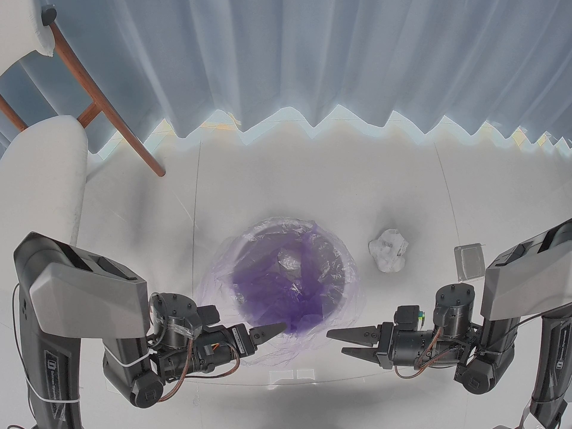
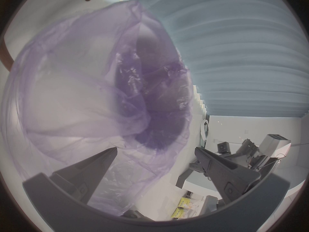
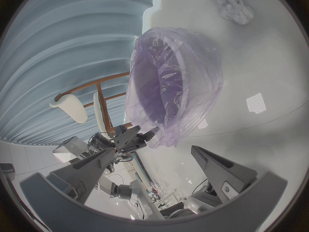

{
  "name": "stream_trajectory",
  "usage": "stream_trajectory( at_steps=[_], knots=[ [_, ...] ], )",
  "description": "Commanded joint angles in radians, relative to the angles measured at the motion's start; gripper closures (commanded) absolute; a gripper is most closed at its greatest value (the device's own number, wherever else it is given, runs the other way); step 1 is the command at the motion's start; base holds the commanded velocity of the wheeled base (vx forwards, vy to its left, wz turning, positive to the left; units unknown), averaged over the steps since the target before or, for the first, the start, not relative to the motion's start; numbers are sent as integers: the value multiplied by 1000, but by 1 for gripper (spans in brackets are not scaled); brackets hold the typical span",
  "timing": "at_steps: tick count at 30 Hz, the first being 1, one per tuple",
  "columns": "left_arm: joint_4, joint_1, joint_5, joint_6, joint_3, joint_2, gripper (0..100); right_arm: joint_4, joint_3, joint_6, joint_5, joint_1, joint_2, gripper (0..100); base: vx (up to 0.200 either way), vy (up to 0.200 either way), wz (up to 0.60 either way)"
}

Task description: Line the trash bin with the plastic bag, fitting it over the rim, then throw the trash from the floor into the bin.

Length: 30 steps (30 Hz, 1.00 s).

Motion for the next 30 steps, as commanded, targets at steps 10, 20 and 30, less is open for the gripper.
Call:
stream_trajectory(
  at_steps=[10,20,30],
  knots=[
    [-5,9,84,-2,-142,163,0,-15,0,0,0,0,5,0,0,0,0],
    [-20,-6,88,-8,-143,169,0,-15,3,4,1,0,-3,0,0,0,0],
    [-25,-40,74,-41,64,-142,0,-15,-3,16,1,-8,-25,0,0,0,0]
  ],
)
